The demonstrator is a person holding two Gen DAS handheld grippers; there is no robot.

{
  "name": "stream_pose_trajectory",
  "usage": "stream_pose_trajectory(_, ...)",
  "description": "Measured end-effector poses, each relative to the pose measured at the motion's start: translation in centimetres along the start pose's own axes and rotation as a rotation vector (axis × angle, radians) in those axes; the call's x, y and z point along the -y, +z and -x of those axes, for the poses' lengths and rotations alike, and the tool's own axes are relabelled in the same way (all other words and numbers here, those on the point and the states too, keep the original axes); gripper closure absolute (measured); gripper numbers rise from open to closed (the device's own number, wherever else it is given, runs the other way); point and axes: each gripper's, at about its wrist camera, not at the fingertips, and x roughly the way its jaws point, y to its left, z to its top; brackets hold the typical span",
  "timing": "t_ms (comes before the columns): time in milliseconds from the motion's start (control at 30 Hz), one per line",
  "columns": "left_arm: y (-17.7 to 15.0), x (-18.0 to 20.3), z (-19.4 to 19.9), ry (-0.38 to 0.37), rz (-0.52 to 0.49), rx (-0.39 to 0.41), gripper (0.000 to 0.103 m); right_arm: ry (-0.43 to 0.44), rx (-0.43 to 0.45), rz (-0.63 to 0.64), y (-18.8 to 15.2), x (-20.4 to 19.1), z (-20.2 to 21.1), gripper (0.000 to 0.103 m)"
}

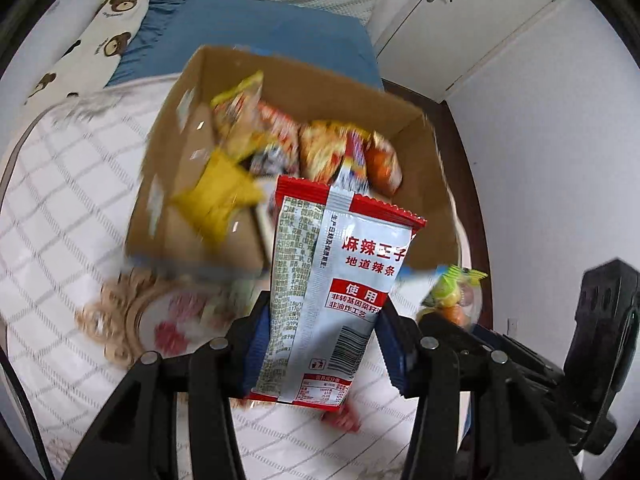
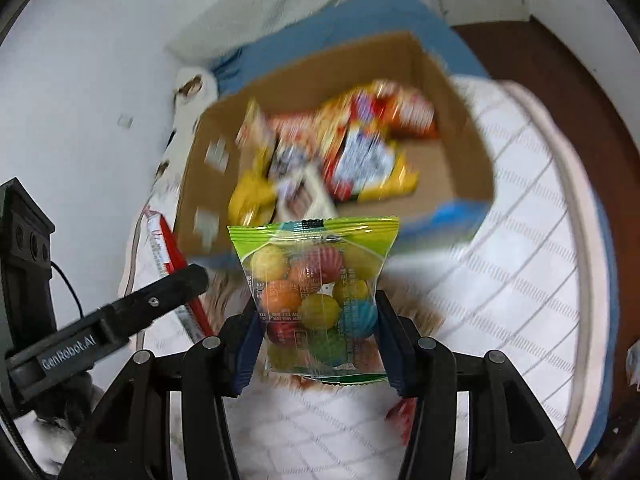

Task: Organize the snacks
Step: 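Carry both packs into the cardboard box and open both tools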

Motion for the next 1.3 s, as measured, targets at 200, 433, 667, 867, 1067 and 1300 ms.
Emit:
stream_pose_trajectory(200,7.0,0.3,-4.2,-0.025,0.045,-0.088,0.056,-0.072,0.019,-0.027,7.1,1.8,-1.8,0.049)
stream_pose_trajectory(433,11.2,-0.5,-9.7,0.103,0.035,-0.165,0.056,-0.170,-0.046,-0.007,12.0,3.0,-8.0,0.049)
stream_pose_trajectory(667,10.8,-3.2,-13.4,0.185,0.044,-0.237,0.055,-0.222,-0.112,-0.004,13.3,3.8,-12.7,0.048)
stream_pose_trajectory(867,10.5,-4.4,-13.6,0.227,0.029,-0.191,0.012,-0.237,-0.169,0.007,13.6,4.2,-15.7,0.007)
stream_pose_trajectory(1067,10.3,-4.9,-12.7,0.249,0.009,-0.158,0.011,-0.264,-0.155,0.051,13.1,3.2,-16.0,0.007)
stream_pose_trajectory(1300,8.4,-4.0,-9.0,0.301,-0.058,-0.043,0.011,-0.278,-0.111,0.073,11.9,2.4,-14.5,0.007)
